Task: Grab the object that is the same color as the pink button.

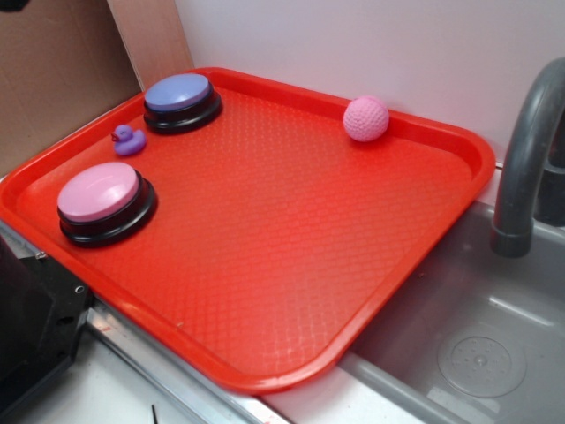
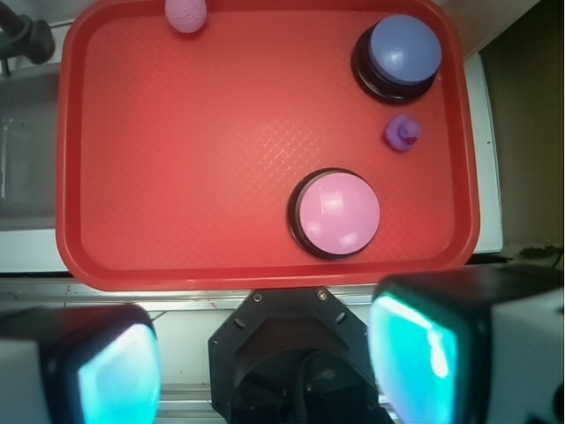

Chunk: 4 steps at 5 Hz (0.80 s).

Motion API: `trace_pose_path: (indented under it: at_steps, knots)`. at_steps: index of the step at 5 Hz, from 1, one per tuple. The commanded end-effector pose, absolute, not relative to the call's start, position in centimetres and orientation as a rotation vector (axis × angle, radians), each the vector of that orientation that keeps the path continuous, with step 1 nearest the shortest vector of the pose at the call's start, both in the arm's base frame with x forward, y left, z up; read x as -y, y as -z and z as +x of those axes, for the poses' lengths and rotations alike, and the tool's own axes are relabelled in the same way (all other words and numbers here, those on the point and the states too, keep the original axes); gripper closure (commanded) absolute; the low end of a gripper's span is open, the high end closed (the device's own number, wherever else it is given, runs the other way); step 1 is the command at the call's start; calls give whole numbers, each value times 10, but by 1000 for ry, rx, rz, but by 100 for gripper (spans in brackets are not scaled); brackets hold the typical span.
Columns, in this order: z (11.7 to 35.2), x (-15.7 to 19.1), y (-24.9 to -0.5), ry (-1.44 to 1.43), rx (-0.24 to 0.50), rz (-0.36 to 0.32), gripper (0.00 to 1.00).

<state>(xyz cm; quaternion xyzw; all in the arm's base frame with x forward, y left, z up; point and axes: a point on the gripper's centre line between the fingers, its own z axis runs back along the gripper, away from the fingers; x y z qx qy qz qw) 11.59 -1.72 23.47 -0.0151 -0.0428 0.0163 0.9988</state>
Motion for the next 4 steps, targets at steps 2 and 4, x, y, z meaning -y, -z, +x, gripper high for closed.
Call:
trace_pose_path:
  at_steps: [2, 4]
  knots:
    - [166, 30, -211, 3, 184, -65, 0]
    - [233, 56, -165, -48, 225, -31, 0]
